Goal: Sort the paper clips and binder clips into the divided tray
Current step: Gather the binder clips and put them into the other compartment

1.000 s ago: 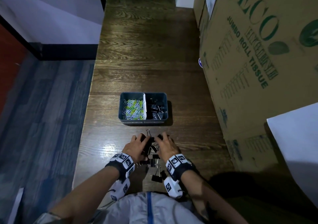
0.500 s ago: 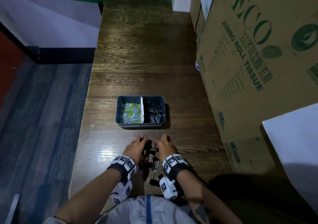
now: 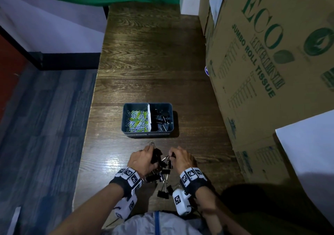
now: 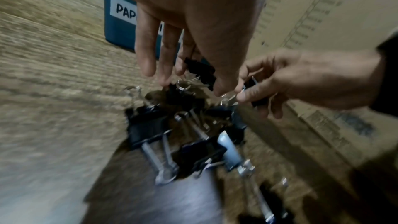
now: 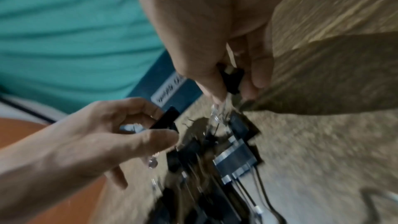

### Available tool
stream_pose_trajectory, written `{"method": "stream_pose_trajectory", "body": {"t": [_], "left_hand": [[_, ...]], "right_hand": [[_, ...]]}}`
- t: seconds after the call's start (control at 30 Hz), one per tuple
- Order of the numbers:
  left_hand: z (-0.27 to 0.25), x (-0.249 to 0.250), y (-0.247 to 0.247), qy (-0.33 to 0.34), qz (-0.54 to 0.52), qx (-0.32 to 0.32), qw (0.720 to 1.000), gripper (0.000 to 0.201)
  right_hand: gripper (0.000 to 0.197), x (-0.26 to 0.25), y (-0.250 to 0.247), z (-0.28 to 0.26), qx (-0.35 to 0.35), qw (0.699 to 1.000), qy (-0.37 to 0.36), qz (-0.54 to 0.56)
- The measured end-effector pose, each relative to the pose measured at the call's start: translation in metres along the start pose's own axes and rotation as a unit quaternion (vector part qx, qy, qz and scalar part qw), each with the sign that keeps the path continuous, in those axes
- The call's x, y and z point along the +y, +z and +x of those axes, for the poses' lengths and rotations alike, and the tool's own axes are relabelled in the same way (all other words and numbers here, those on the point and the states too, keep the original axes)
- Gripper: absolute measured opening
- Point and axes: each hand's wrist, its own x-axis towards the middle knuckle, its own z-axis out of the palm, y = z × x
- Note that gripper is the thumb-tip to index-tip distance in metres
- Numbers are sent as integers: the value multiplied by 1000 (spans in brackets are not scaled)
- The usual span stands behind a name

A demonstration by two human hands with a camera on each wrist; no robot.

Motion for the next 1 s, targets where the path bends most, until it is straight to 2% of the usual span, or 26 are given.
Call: {"method": "stream_pose_trajectory", "body": {"t": [0.2,0.3,0.37,0.5,0.6,0.67,0.77,0.83,0.9,1.0], "left_hand": [[10,12,-55,27,-69,123,990,52],[31,16,-87,29,-100,178,978,45],[46,17,-98,19,-122,177,976,42],[61,6,-97,16,-143,147,979,51],[48,0,-84,36,-135,176,974,26],[32,-5,-72,44,-116,193,973,10],[8,-15,-51,49,-99,169,979,4],[-4,-25,-36,42,-98,140,984,5],[-12,-36,-20,38,-83,85,992,23],[-21,-48,3,29,-45,-33,998,70]], "right_hand": [[21,7,-19,2,23,998,35,53],[25,2,-38,5,40,996,4,86],[23,-7,-55,9,66,991,-9,112],[19,-33,-89,29,137,977,-14,163],[21,-51,-106,44,177,966,-40,184],[24,-59,-109,53,173,967,-54,178],[37,-63,-106,57,136,977,-58,153],[36,-60,-100,51,139,976,-71,151],[30,-53,-88,41,126,977,-100,140],[33,-35,-60,23,35,989,-110,91]]}}
